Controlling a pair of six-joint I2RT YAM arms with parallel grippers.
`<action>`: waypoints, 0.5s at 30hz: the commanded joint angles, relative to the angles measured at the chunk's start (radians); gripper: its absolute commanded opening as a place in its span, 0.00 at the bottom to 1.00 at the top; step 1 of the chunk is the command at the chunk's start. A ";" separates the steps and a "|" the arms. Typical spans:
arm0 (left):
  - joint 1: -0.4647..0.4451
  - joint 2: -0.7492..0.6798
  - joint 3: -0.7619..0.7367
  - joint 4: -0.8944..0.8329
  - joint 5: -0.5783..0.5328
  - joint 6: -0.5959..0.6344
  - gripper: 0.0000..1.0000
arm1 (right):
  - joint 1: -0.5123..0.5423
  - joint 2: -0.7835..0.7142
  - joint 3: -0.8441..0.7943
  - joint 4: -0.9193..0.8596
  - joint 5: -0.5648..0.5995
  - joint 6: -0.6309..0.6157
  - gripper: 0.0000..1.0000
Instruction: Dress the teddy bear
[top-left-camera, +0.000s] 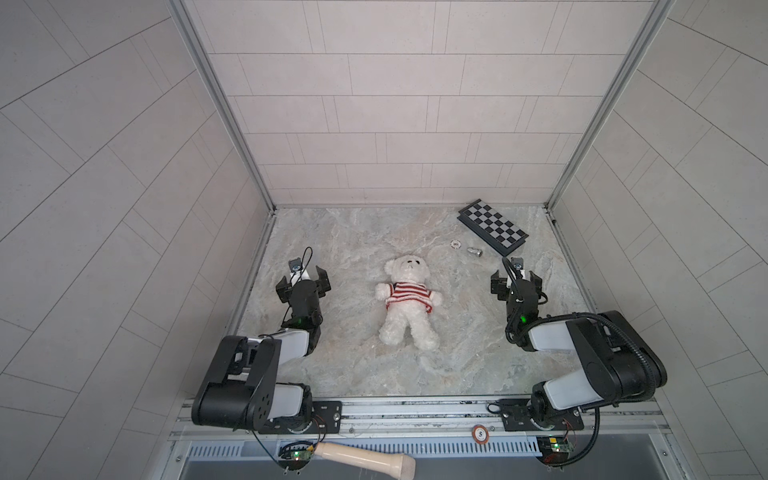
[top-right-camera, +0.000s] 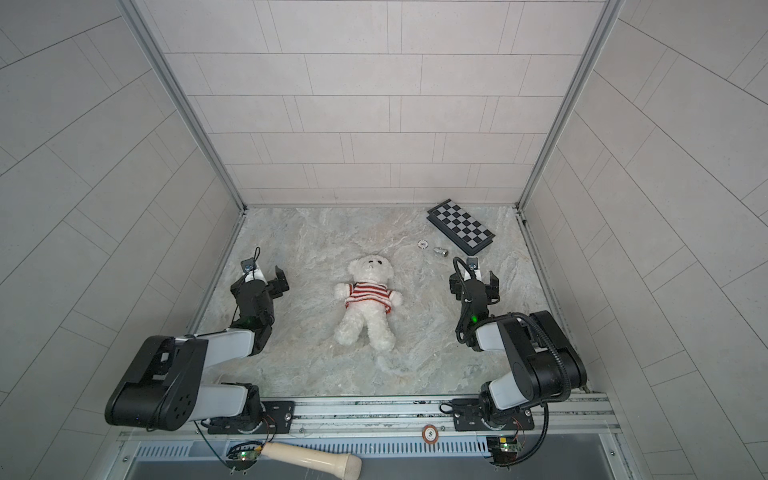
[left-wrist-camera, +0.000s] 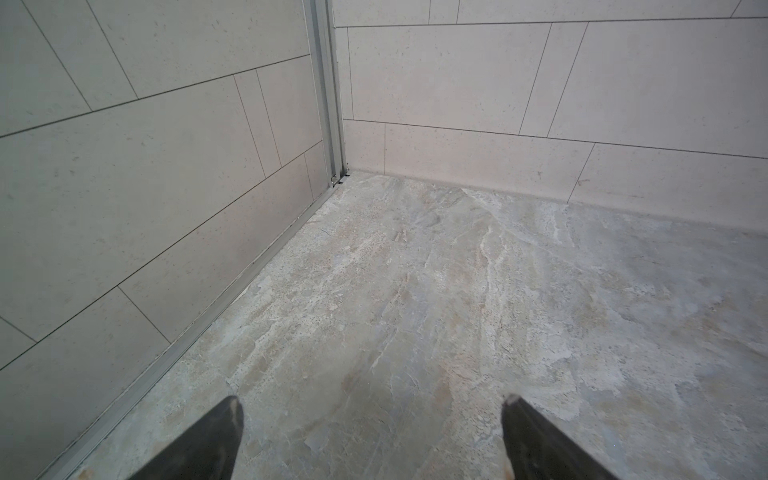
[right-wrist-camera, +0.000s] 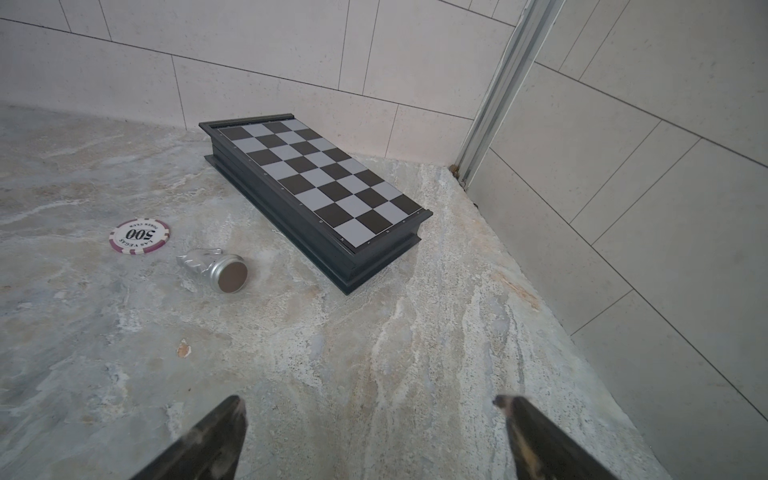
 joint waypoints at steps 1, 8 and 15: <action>0.009 0.007 0.025 0.041 0.010 -0.007 1.00 | -0.004 0.039 0.019 0.049 -0.008 -0.012 0.99; 0.007 0.022 0.041 0.026 0.026 0.004 1.00 | -0.005 0.103 0.032 0.077 0.002 -0.010 0.99; -0.018 0.081 0.062 0.047 0.045 0.047 1.00 | -0.031 0.104 0.077 -0.005 -0.017 0.015 0.99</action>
